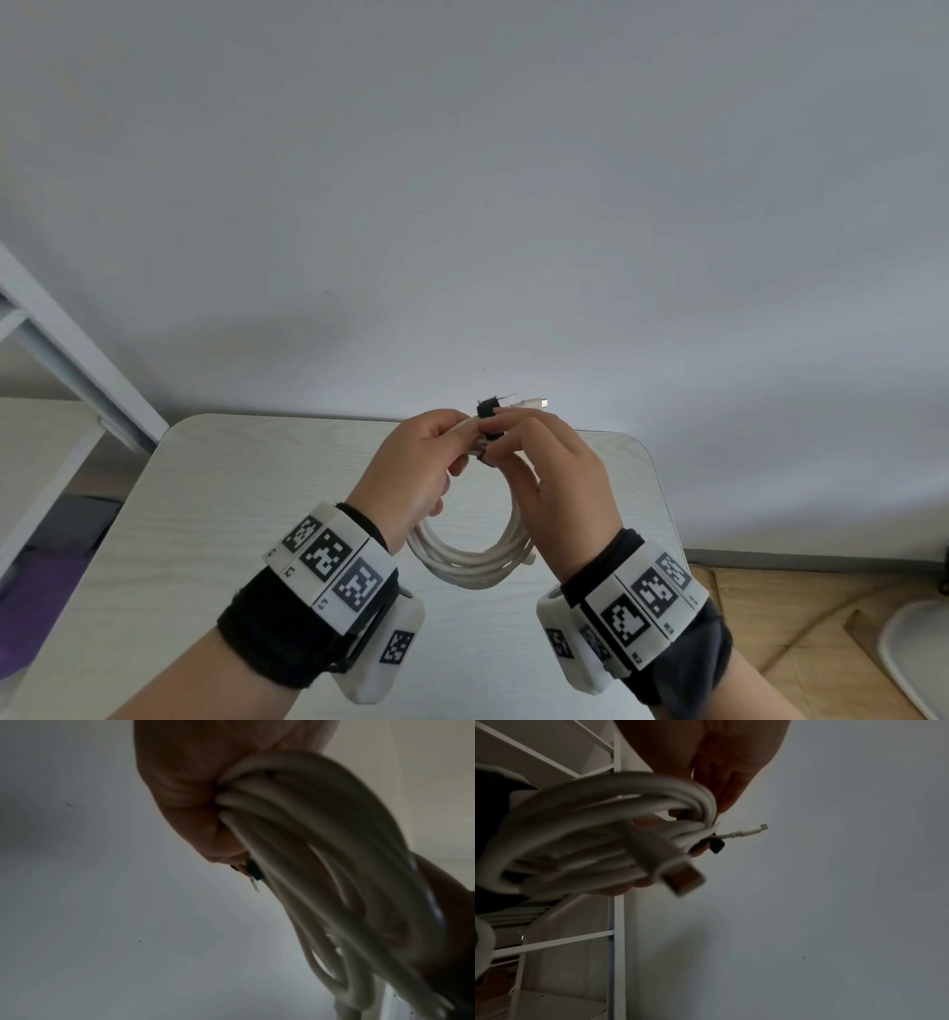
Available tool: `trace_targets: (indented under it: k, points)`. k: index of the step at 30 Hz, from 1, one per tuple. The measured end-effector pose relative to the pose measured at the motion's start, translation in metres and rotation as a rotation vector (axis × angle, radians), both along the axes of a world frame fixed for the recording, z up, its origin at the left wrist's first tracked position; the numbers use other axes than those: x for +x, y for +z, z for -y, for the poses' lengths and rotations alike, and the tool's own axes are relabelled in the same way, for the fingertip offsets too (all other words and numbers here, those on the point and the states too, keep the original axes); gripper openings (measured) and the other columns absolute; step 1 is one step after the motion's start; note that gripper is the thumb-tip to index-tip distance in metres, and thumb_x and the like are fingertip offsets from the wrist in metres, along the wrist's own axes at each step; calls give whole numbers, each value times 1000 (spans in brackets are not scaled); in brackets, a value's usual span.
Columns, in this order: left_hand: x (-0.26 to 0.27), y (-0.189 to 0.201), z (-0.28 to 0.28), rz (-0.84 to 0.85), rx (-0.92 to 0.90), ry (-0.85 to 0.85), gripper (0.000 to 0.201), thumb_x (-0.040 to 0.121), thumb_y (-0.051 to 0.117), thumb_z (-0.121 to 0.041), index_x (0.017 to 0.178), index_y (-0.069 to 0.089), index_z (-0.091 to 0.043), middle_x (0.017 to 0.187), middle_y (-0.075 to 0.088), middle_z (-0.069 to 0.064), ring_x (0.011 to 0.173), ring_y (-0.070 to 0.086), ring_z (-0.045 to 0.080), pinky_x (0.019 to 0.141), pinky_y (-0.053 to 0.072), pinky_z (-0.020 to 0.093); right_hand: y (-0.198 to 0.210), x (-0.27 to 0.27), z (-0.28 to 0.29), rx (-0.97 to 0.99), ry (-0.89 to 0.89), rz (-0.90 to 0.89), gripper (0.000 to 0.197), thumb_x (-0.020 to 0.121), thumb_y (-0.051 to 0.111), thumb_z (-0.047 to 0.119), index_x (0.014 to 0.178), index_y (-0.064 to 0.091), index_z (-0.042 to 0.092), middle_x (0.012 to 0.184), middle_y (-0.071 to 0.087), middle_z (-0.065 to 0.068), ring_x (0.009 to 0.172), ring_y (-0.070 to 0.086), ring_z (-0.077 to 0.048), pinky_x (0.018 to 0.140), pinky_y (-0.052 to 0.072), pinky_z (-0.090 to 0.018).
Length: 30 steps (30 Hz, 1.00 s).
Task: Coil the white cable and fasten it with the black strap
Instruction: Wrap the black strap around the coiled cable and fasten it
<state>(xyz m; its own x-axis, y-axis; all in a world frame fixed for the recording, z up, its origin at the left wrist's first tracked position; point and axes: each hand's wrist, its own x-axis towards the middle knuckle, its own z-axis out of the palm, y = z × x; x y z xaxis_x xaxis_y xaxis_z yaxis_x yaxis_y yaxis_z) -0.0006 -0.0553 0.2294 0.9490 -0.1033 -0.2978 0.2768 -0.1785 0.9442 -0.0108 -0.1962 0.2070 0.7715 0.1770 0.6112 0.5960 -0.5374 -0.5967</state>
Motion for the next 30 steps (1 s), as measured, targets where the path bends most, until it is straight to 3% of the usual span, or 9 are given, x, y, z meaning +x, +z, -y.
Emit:
trace_targets:
  k: [4, 9, 12, 15, 21, 24, 27, 30]
  points:
    - [2, -2, 0, -39, -52, 17, 29, 95, 49, -29, 74, 60, -13, 56, 39, -3, 42, 26, 9, 40, 22, 20, -2, -2, 0, 3, 9, 49, 8, 84, 56, 15, 79, 53, 21, 85, 69, 0, 89, 60, -9, 76, 50, -26]
    - [3, -2, -2, -67, -113, 38, 32, 95, 50, -29, 67, 60, -16, 53, 39, -4, 40, 25, 8, 37, 22, 18, -7, -5, 0, -12, 15, 79, 8, 83, 58, 12, 75, 60, 12, 85, 70, 2, 94, 60, -7, 78, 51, -29]
    - [3, -1, -1, -69, -98, 34, 32, 91, 54, -36, 73, 63, -11, 54, 37, -4, 41, 25, 9, 37, 23, 18, -8, -7, 0, -5, 12, 56, 8, 83, 58, 12, 75, 60, 13, 88, 70, 3, 95, 60, -7, 78, 51, -29]
    - [4, -3, -2, -21, -25, 23, 45, 85, 60, -45, 84, 62, 0, 57, 37, -2, 41, 27, 10, 38, 26, 18, -10, -7, 0, 12, 13, 40, 7, 82, 58, 12, 76, 61, 14, 88, 70, 4, 94, 61, -8, 76, 51, -30]
    - [4, 0, -6, 3, -41, 19, 37, 83, 64, -41, 88, 67, -5, 64, 36, 3, 43, 30, 10, 39, 29, 18, -11, -8, 0, -48, 55, 90, 14, 83, 58, 13, 70, 62, 10, 83, 72, 3, 105, 57, -9, 84, 48, -25]
    - [3, 2, -6, 22, -49, 25, 34, 83, 64, -40, 88, 67, -6, 67, 37, 7, 44, 30, 10, 40, 29, 19, -14, -12, -1, -135, 10, 123, 9, 81, 60, 16, 72, 62, 17, 86, 72, 9, 110, 52, -13, 93, 38, -24]
    - [4, 2, -6, 44, -37, 34, 34, 82, 65, -39, 89, 67, -5, 66, 37, 8, 45, 32, 11, 40, 30, 19, -12, -16, -2, -193, -83, 103, 9, 79, 61, 24, 70, 61, 25, 86, 68, 18, 103, 47, -12, 87, 30, -28]
    - [5, 1, -6, 68, -18, 44, 24, 80, 69, -35, 86, 68, -12, 51, 41, -5, 45, 36, 10, 42, 34, 22, -6, -20, -4, -198, -48, 69, 10, 78, 60, 23, 68, 63, 25, 79, 65, 18, 90, 45, -8, 79, 31, -24]
